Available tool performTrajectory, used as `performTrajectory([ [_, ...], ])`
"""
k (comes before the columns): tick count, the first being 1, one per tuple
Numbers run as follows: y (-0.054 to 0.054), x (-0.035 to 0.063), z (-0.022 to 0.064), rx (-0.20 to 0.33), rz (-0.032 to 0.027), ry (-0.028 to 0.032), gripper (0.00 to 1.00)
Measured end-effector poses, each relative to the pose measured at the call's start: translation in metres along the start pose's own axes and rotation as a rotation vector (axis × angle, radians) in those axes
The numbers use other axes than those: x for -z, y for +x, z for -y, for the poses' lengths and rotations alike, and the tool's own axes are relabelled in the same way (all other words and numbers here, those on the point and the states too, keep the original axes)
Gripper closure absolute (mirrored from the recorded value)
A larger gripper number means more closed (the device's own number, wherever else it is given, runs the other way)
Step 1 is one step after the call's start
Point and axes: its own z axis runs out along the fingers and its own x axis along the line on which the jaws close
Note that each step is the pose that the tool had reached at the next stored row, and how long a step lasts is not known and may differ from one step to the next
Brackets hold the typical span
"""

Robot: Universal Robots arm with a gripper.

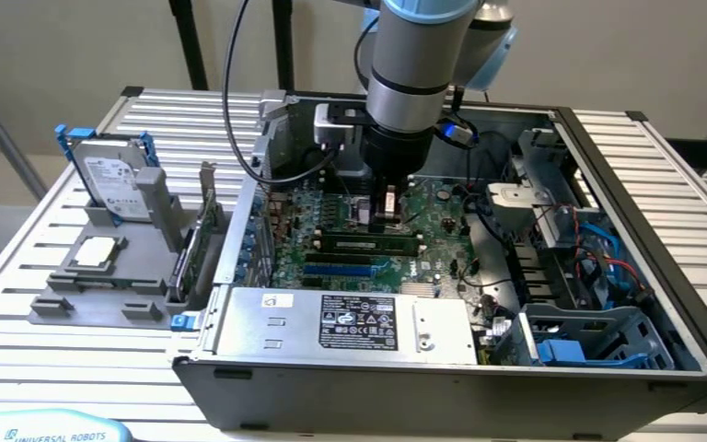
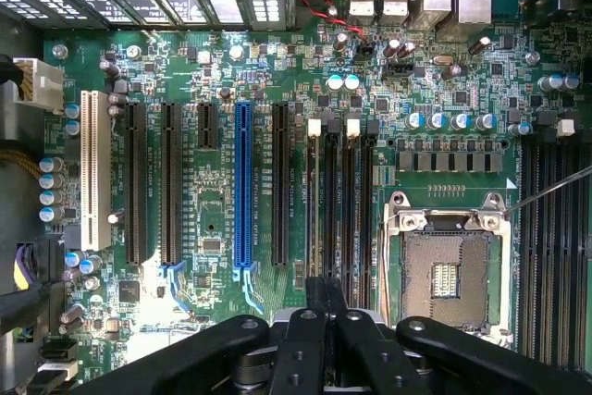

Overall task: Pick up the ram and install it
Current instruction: 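Press down the ram until it locks into place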

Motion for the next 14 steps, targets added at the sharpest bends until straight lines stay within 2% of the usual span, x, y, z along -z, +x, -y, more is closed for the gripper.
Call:
performTrajectory([
  [11,0.0,0.0,-0.0001,0.0,-0.0002,0.0001,0.89],
  [14,0.0,-0.0018,-0.001,0.0,0.0,0.0021,0.89],
])
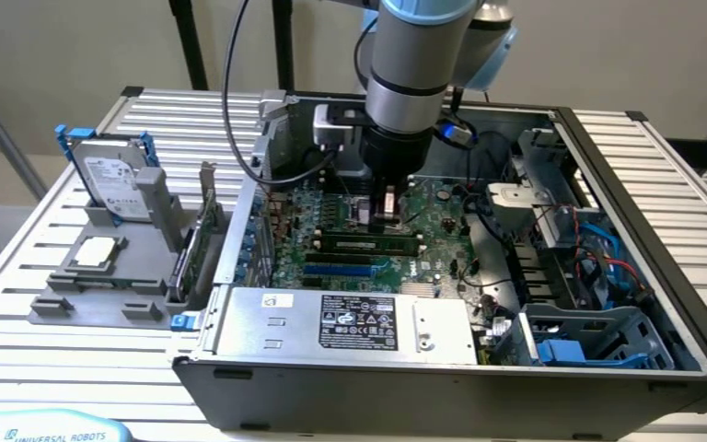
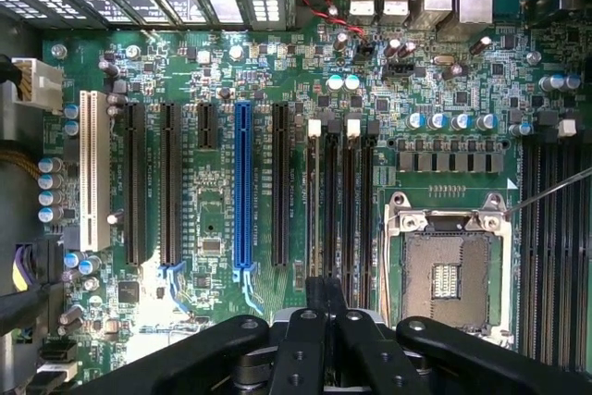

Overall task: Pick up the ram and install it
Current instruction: 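Press down the ram until it locks into place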

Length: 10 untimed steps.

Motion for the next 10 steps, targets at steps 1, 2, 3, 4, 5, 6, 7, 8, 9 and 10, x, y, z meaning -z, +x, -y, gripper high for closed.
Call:
performTrajectory([
  [1,0.0,-0.001,-0.0004,0.0,0.0,0.0003,0.89],
  [2,0.0,-0.0019,-0.0006,0.0,0.0,0.0005,0.89],
  [3,0.0001,-0.0029,-0.0009,0.0,0.0,0.0009,0.89],
  [4,0.0001,-0.004,-0.0012,0.0,0.0,0.0018,0.89],
  [5,0.0001,-0.0052,-0.0015,0.0,0.0,0.0029,0.89],
  [6,0.0002,-0.0063,-0.0016,0.0,0.0001,0.0037,0.89],
  [7,0.0002,-0.0075,-0.0017,0.0,0.0,0.0044,0.89],
  [8,0.0002,-0.0086,-0.0017,0.0,0.0001,0.0051,0.89],
  [9,0.0002,-0.0097,-0.0018,0.0,0.0002,0.0058,0.89],
  [10,0.0002,-0.0107,-0.002,0.0,0.0001,0.0064,0.89],
])
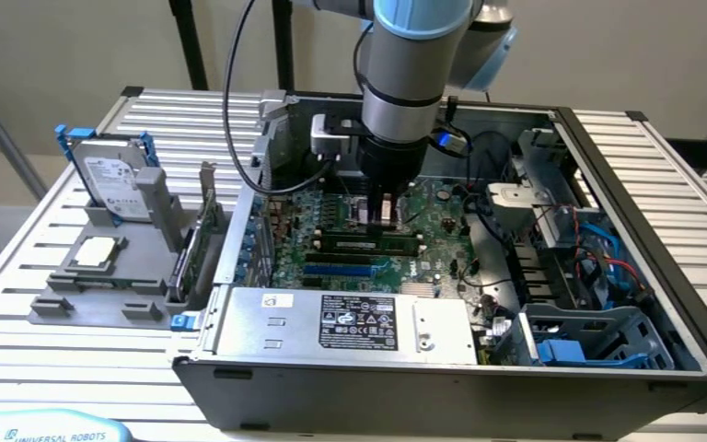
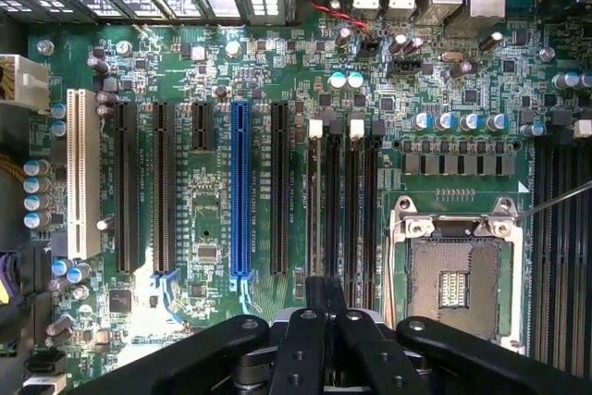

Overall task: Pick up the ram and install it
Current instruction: 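Press down the ram until it locks into place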

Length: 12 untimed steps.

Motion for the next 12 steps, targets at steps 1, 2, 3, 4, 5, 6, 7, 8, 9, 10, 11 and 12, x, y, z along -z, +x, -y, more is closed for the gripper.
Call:
performTrajectory([
  [1,0.0,-0.0011,-0.0001,0.0,0.0,0.0007,0.89],
  [2,0.0001,-0.0019,-0.0003,0.0,-0.0005,0.0011,0.89],
  [3,0.0002,-0.0028,-0.0005,0.0,-0.0011,0.0015,0.89],
  [4,0.0002,-0.0037,-0.0007,0.0,-0.0011,0.002,0.89],
  [5,0.0001,-0.0049,-0.0009,0.0,-0.0001,0.0027,0.89],
  [6,0.0002,-0.0054,-0.0012,0.0,-0.0003,0.003,0.89],
  [7,0.0002,-0.0056,-0.0015,0.0,-0.0006,0.0029,0.89],
  [8,0.0002,-0.0056,-0.0016,0.0,-0.0006,0.0029,0.89],
  [9,0.0002,-0.0057,-0.0016,0.0,-0.0004,0.0029,0.89],
  [10,0.0001,-0.005,-0.0016,0.0,0.0004,0.0032,0.89],
  [11,-0.0002,-0.0027,-0.0017,0.0,0.0025,0.0038,0.89],
  [12,-0.0002,0.0018,-0.0019,0.0,0.0014,0.0037,0.89],
])
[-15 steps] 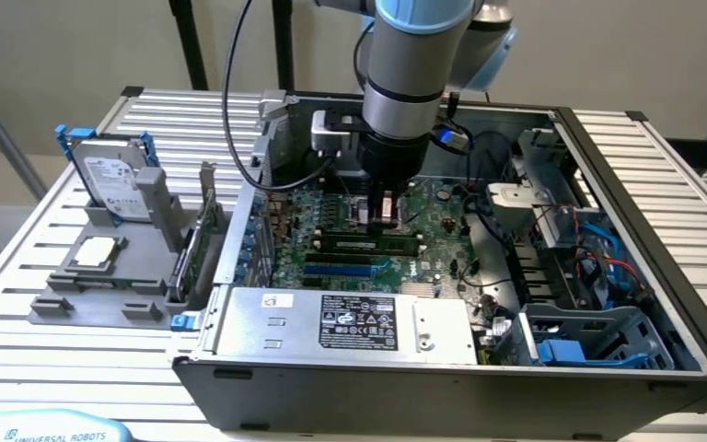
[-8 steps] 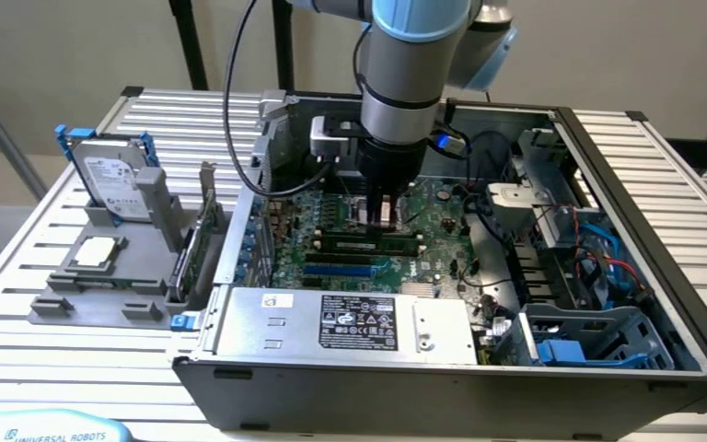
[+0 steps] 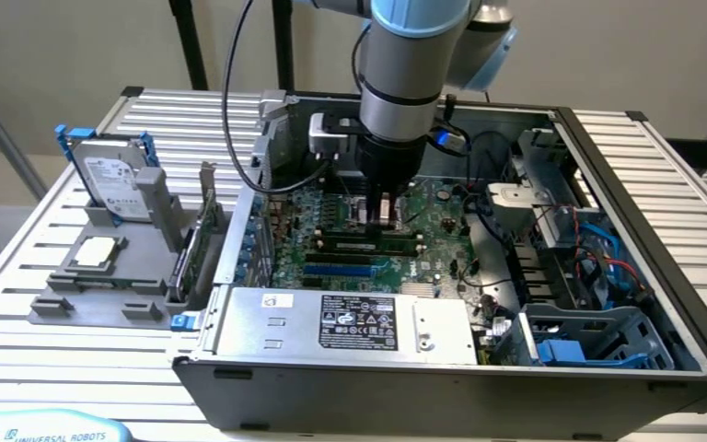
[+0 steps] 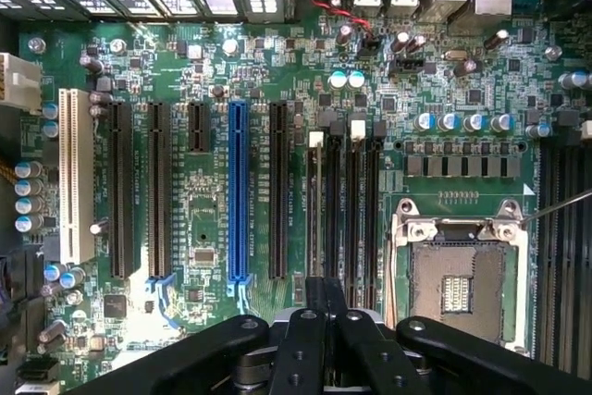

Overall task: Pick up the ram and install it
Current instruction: 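Press down the ram until it locks into place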

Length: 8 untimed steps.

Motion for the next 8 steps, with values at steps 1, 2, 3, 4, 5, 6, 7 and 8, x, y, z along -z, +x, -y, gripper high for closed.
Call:
performTrajectory([
  [1,0.0001,0.0049,-0.0002,0.0,-0.0012,-0.0005,0.89],
  [2,0.0,0.0085,-0.0003,0.0,-0.0012,-0.0005,0.89],
  [3,-0.0001,0.0112,-0.0003,0.0,-0.0011,-0.0004,0.89],
  [4,-0.0001,0.0127,-0.0004,0.0,-0.0014,-0.0005,0.89],
  [5,-0.0001,0.0128,-0.0004,0.0,-0.0011,-0.0004,0.89],
  [6,-0.0001,0.0128,-0.0004,0.0,-0.0011,-0.0004,0.89],
  [7,-0.0001,0.0128,-0.0004,0.0,-0.001,-0.0004,0.89],
  [8,-0.0001,0.0128,-0.0004,0.0,-0.0012,-0.0005,0.89],
])
